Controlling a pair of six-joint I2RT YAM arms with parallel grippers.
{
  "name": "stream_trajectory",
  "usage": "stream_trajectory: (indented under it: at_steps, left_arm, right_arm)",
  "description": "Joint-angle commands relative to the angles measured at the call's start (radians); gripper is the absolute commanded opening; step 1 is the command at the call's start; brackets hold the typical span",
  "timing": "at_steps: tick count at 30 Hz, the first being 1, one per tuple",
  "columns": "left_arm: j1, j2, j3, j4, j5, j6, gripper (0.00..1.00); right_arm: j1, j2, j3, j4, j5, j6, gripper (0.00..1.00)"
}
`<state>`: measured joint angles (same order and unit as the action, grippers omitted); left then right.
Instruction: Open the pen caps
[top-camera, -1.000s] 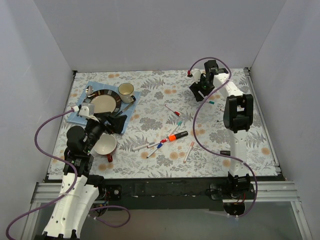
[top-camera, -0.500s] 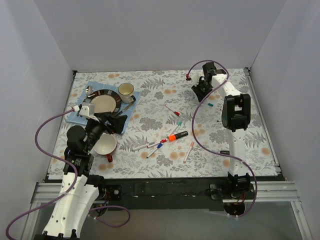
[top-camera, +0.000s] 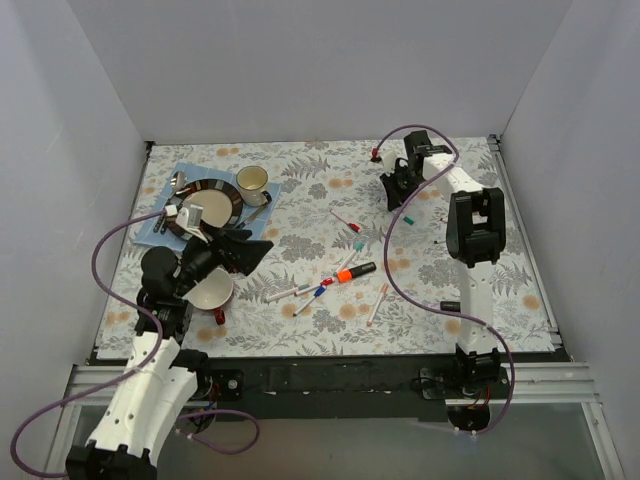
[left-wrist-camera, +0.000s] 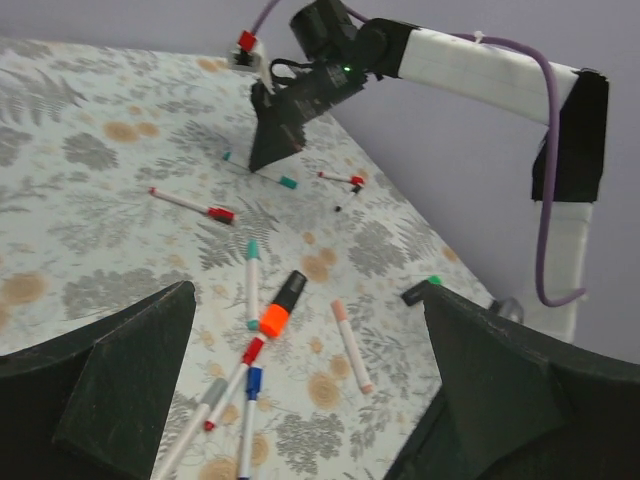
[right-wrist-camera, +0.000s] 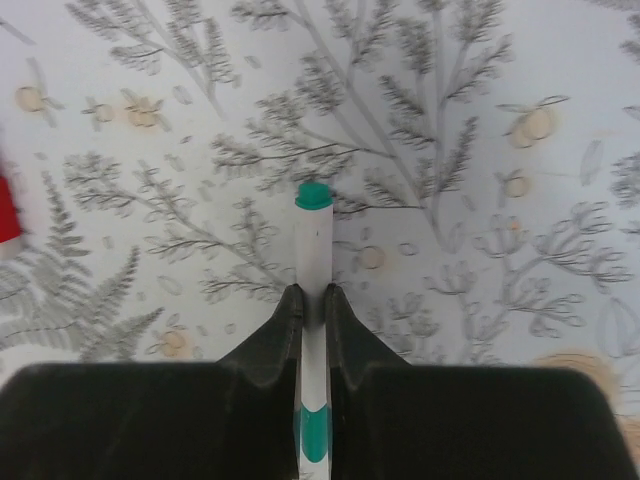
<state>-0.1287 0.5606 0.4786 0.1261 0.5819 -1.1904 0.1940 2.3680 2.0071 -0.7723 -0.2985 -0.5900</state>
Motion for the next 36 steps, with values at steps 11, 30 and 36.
stream_trajectory:
  at_steps: [11, 30, 36]
  left_arm:
    - [-0.471, 0.537, 0.075, 0.331, -0.100, -0.317, 0.97]
    - [-0.663, 1.255, 0.500, 0.558, -0.223, -0.250, 0.81]
    - [-0.674, 1.280, 0.542, 0.592, -0.192, -0.265, 0.72]
  right_arm:
    - [-0.042, -0.384, -0.435, 0.345, -0.416, 0.354, 0.01]
    - [-0.108, -0.884, -1.127, 1.215, -0.757, 1.173, 0.01]
    - [-0.111, -0.924, -1.203, 1.326, -0.743, 1.263, 0.01]
